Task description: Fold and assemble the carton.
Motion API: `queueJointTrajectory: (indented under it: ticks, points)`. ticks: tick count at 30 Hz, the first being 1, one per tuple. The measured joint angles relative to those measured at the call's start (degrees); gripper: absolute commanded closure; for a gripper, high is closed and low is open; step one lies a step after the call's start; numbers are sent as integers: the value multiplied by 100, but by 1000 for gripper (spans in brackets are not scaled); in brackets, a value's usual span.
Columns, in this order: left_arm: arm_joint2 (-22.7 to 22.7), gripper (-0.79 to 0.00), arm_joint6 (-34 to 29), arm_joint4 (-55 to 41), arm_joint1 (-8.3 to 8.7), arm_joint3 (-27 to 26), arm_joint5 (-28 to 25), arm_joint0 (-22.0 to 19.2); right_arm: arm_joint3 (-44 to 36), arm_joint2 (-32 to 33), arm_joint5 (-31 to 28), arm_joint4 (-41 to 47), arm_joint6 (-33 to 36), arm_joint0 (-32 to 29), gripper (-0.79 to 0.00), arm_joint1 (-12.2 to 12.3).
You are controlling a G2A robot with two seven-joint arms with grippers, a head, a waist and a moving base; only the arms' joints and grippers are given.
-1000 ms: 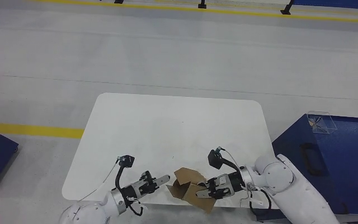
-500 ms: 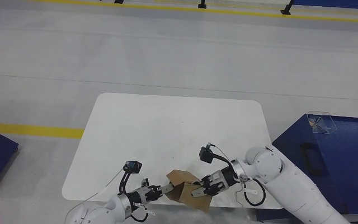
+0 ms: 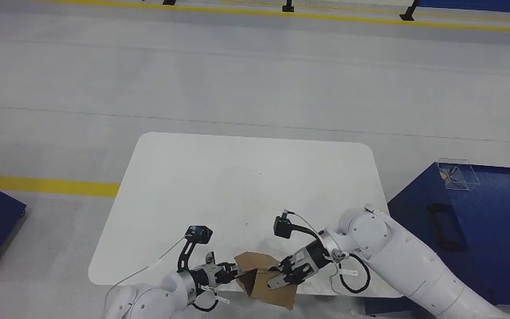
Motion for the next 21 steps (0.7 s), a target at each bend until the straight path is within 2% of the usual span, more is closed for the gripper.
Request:
queueJointTrajectory:
  ticks: [7, 12, 21]
  points:
    - [33, -785, 14, 156, 24, -211, 129, 100, 39, -282, -45, 29, -45, 212, 0, 49]
    - [242, -785, -9, 332, 20, -153, 214, 52, 91, -443, -176, 71, -176, 333, 0, 105]
    - [515, -733, -73, 329, -5, 89, 324, -161, 7, -728, -356, 57, -357, 539, 0, 205]
